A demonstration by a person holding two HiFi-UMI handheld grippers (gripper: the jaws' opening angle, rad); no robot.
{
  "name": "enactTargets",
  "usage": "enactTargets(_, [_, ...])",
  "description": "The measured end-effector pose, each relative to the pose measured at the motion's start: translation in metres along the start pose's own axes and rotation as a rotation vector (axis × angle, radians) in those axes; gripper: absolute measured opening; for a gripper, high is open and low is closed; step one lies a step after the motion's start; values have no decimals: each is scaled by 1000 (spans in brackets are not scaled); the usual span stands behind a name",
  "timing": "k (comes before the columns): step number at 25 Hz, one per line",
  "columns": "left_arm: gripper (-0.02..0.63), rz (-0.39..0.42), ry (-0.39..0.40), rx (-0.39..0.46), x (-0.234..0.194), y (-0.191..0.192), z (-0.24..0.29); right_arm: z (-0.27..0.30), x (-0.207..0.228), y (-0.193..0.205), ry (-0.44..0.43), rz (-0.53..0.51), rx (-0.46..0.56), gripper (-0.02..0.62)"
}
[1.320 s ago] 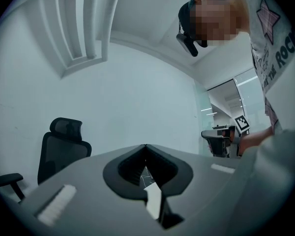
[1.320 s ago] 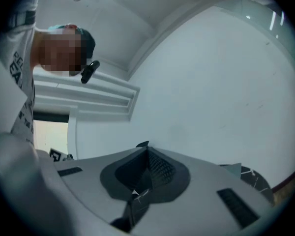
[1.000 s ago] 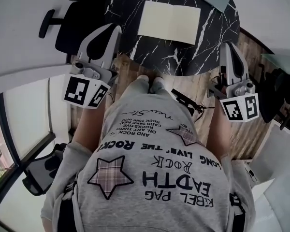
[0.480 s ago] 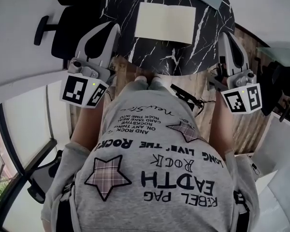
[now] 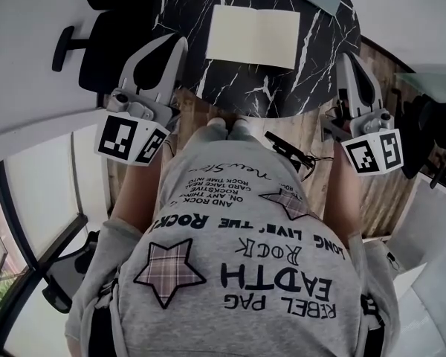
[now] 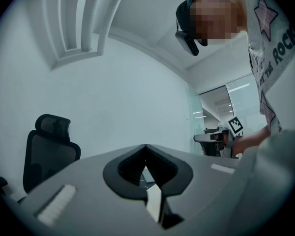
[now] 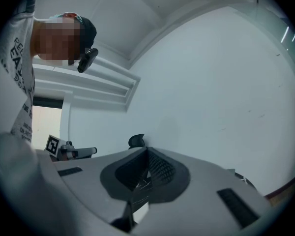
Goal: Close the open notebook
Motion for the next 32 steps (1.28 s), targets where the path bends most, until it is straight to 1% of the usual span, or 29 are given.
enactTargets(5, [8,-3,-9,-12,6,6,1,0,8,12,1,17,-25,12])
enactTargets(13, [8,-7,-28,-28,11,15,-3,3,30,61,31,62,-131,12])
enactTargets(18, [8,1,-60,-37,10,20,-8,3,40,96,37,118,-201,12])
enactTargets(23, [8,33,-66,-57,17,28,-12,-1,45,118,56,162,-249,12])
enactTargets(27, [8,6,-64,-63,20,36,-10,-2,51,128,75,183,-272,14])
enactTargets(32, [8,-4,-52,-72,22,46,-3,0,60,143,105,226,-292,18])
Point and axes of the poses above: the fingertips, and each gripper's own axes: z forward along the fingers, x to its right, y out of its underside, the point moved 4 cm from there along -z, backward along the fingers, and after that the axes turned 1 degree about -y, right-handed, at the moved point
